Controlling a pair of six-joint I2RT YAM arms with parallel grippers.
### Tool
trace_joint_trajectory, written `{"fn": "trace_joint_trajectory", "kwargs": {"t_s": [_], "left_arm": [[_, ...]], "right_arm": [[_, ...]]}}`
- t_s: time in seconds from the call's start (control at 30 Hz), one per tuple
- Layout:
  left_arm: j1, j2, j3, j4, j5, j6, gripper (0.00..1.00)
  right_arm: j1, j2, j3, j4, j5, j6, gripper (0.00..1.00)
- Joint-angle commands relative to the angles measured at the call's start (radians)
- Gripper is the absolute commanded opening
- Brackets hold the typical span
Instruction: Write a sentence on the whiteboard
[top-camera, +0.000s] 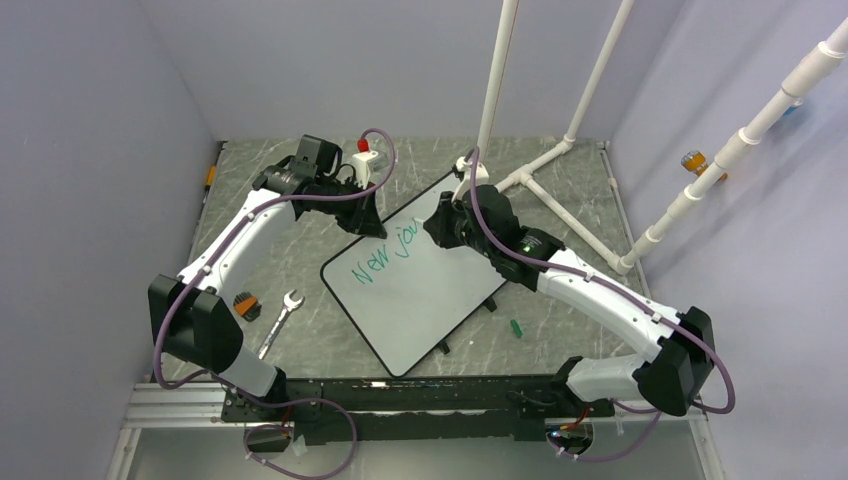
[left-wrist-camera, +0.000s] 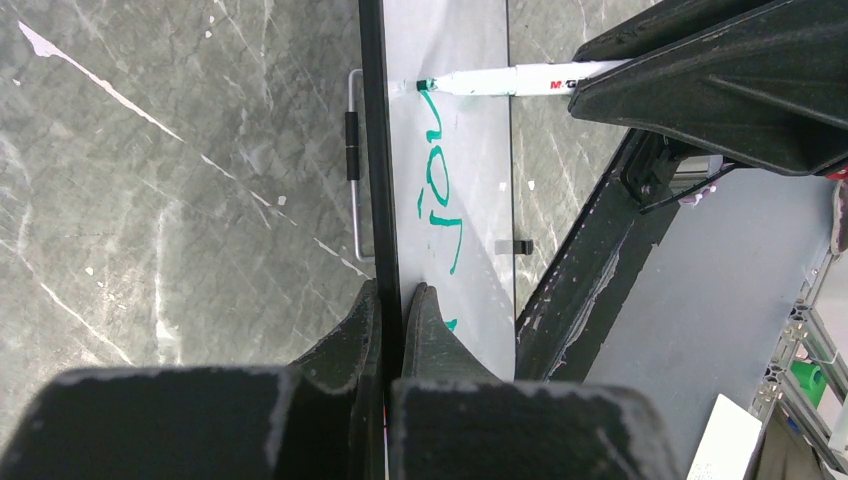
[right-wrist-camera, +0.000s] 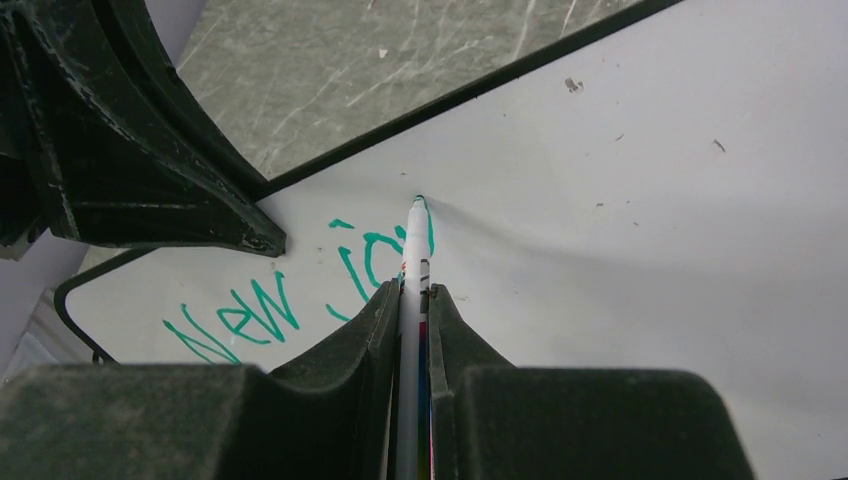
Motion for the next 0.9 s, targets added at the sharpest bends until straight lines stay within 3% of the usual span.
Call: {"fn": "trace_joint_trajectory", "kwargs": {"t_s": [0.0,0.87], "left_arm": [[-0.028,-0.024,-0.007,0.034,-0.049,0.137,0.0],[-0.028,-0.024,-0.007,0.033,-0.05,0.136,0.0]], "right_arm": [[-0.006,0.026,0.051,0.001,0.008,-0.025,0.0],[-0.005,-0.099,-0.173,0.004,-0.026,0.047,0.0]]}}
